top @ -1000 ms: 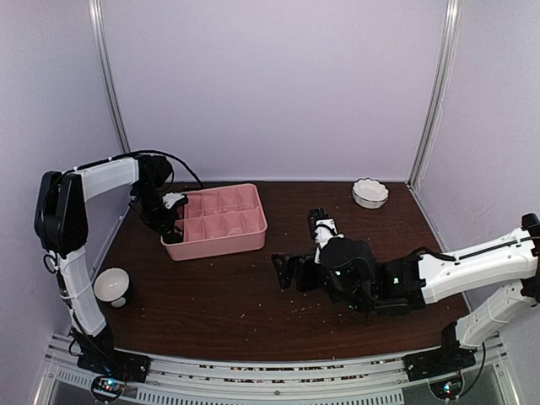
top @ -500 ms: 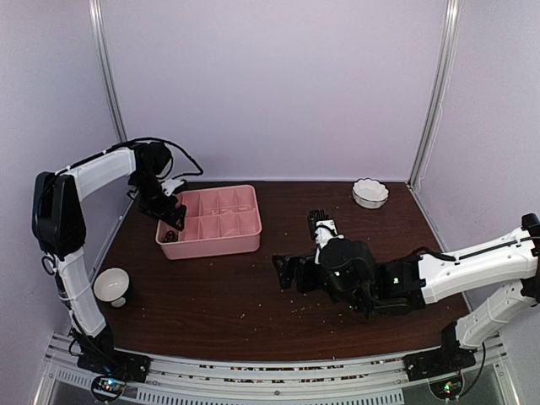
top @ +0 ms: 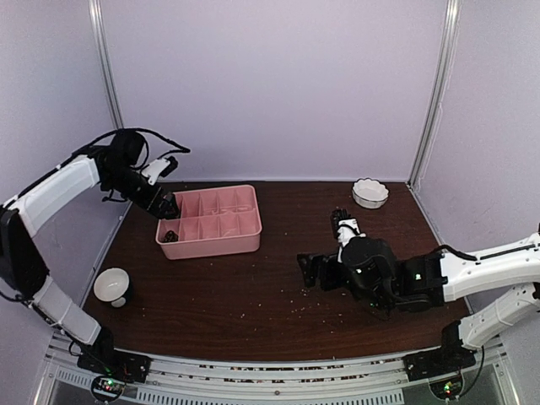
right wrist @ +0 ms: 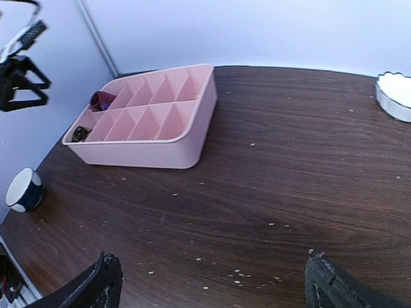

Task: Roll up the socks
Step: Reset both arms

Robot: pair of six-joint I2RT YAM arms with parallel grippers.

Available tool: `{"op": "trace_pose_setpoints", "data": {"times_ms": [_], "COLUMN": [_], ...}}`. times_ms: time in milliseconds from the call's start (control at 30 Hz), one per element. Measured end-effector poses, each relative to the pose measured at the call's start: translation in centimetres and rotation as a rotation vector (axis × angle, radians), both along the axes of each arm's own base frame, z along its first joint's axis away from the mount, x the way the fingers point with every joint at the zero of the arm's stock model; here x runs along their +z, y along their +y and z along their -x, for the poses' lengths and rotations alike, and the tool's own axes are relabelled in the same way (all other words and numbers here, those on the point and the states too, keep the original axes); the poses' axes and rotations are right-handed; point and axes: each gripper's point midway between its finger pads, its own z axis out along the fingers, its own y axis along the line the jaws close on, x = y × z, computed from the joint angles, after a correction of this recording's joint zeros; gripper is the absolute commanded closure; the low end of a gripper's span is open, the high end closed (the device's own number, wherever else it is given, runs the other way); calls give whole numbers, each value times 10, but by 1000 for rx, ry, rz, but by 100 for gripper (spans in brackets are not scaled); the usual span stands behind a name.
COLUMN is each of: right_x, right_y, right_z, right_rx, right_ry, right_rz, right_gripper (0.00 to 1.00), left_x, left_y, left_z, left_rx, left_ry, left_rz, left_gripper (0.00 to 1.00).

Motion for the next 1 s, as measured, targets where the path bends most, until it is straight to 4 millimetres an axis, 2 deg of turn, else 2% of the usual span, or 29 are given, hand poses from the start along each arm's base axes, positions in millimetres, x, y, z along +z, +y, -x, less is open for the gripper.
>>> {"op": "trace_pose_setpoints", "data": {"times_ms": [133, 233, 300, 367, 467, 533, 667, 800, 900, 1000], "right_x": [0, 12, 23, 27, 17, 5, -6, -7, -5, -16], "right_y": [-55, -105, -144, -177, -229, -261, -297, -321, -331, -337], "right_z": [-15, -23, -26, -23, -13, -4, 5, 6, 0, -14], "right_rx": [-118, -256, -368, -455, -605, -704, -803, -869, -906, -924], "right_ry": [-10, -47, -100, -153, -237, -292, -359, -396, -393, -346], "right_rz": [42, 59, 56, 57, 96, 148, 205, 227, 278, 385], "right_gripper": [0, 1, 1, 0, 0, 0, 0, 0, 1, 1], "left_x": [44, 51, 44, 20, -23, -39, -62, -70, -77, -78], "left_y": [15, 33, 50, 72, 95, 96, 94, 94, 96, 102], "left_z": [21, 23, 17, 9, 5, 1, -9, -21, -29, -36], "left_rx": [-9, 33, 92, 151, 201, 202, 210, 230, 245, 274], "left_ry": [-329, -480, -520, -514, -449, -436, -467, -547, -589, -617], "left_rz": [-4, -51, -76, -96, -123, -115, -83, -62, -53, -42], "left_gripper": [2, 2, 2, 2, 2, 2, 2, 2, 2, 2]}}
